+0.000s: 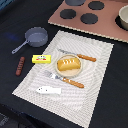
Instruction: Interact with the objects in diverse but meaningful ways.
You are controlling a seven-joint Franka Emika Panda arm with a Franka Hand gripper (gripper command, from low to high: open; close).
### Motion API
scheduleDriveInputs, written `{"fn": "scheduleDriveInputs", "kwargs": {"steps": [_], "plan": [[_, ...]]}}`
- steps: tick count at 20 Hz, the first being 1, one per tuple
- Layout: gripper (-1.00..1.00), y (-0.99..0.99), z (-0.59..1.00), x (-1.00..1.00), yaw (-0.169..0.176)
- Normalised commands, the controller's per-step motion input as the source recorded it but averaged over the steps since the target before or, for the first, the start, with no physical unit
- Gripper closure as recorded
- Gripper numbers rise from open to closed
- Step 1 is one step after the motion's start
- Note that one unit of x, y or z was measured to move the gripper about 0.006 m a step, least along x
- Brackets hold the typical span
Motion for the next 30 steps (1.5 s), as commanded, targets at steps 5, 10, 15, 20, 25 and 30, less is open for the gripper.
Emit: {"fn": "scheduleDriveInputs", "kwargs": {"steps": [5, 10, 15, 20, 25, 30], "plan": [[1.00, 0.11, 0.88, 0.87, -0.031], [1.00, 0.11, 0.51, 0.95, -0.030], [1.00, 0.09, 0.32, 0.94, -0.030], [1.00, 0.11, 0.32, 0.97, -0.027], [1.00, 0.06, 0.20, 0.80, -0.034], [1.00, 0.00, 0.00, 0.54, -0.030]]}}
